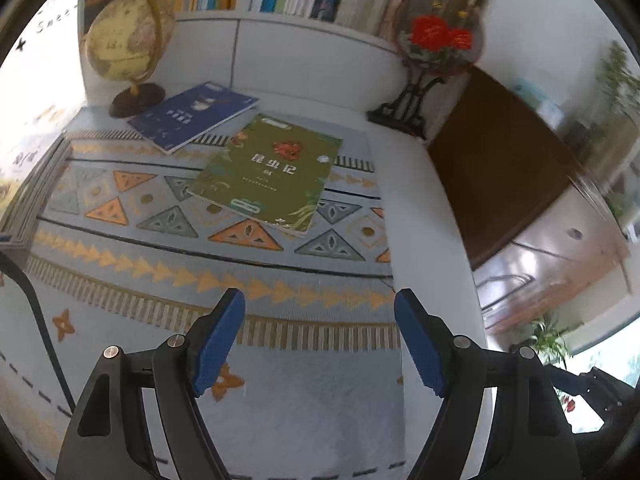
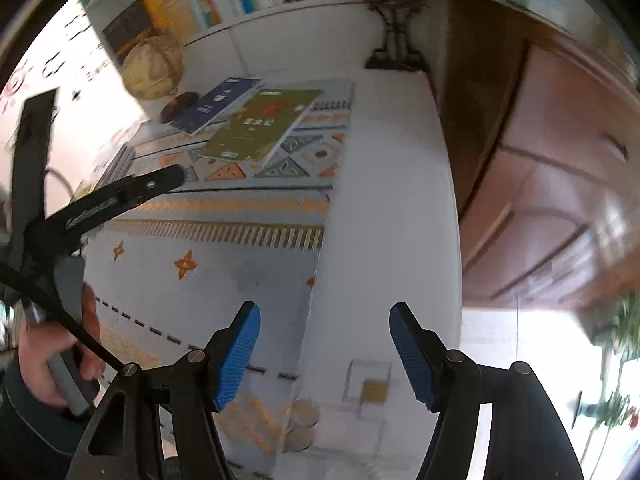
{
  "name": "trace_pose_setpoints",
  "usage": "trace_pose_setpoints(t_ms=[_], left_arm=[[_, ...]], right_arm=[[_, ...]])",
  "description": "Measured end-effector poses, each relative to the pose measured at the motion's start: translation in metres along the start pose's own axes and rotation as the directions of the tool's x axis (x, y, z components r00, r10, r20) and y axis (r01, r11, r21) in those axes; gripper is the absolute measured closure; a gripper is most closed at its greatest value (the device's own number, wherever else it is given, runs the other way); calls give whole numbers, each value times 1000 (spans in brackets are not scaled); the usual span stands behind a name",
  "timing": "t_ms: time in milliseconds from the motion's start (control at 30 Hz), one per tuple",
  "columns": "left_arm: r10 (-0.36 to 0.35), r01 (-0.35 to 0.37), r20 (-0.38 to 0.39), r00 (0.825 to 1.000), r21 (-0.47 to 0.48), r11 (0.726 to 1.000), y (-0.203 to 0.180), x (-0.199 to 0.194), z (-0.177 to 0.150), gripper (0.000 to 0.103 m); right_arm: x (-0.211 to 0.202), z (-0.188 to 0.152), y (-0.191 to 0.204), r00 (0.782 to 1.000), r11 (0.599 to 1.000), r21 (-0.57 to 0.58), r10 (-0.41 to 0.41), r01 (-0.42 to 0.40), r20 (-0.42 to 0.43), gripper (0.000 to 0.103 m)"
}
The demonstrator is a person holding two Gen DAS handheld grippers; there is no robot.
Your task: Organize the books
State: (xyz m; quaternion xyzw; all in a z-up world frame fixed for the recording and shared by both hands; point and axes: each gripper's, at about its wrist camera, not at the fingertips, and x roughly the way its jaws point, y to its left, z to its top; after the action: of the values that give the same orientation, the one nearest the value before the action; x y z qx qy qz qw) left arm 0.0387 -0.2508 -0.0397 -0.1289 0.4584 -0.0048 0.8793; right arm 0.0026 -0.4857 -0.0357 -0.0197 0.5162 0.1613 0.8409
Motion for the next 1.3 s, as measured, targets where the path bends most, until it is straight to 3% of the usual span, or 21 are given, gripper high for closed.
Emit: trace_pose_setpoints(t_ms=[67, 167, 267, 400, 600, 700, 867, 933, 1033, 1133, 1300], left_arm=[[13, -12, 18, 1000, -23, 1000, -2, -1, 7, 27], [26, -24, 39, 999, -54, 998, 0, -1, 11, 27], [8, -7, 42, 999, -19, 1000, -3, 1, 8, 22], [94, -94, 15, 995, -45, 995, -12, 1, 7, 22], [234, -218, 77, 969, -169, 961, -26, -21, 3, 21], [250, -219, 102, 963, -249, 944, -23, -21, 7, 12], [239, -203, 103, 966, -275, 940, -10, -11, 23, 12], [259, -219, 134, 956, -260, 940, -5, -9, 29, 12], [295, -230, 196, 935, -294, 928, 6, -14, 35, 12], [256, -185, 191, 948, -325, 927, 24, 1, 54, 12], [264, -229, 76, 961, -310, 923, 61, 64, 91, 12]], right_arm=[[5, 15, -8, 999, 999, 30, 30, -30, -14, 38], [21, 40, -21, 987, 986, 92, 145, -139, -62, 38], [54, 62, -26, 971, 980, 96, 188, -175, -149, 38], [94, 80, -29, 945, 968, 89, 247, -233, -214, 38], [125, 124, -21, 902, 928, -22, 355, -371, -245, 38], [128, 145, -20, 908, 930, -57, 340, -363, -243, 38], [132, 166, -21, 909, 928, -37, 354, -370, -220, 38], [133, 170, -18, 920, 934, -44, 341, -355, -192, 38], [133, 174, -12, 913, 918, -60, 380, -392, -150, 41], [141, 178, 1, 908, 909, -102, 387, -405, -162, 41], [193, 200, 13, 920, 926, -73, 354, -370, -170, 41]])
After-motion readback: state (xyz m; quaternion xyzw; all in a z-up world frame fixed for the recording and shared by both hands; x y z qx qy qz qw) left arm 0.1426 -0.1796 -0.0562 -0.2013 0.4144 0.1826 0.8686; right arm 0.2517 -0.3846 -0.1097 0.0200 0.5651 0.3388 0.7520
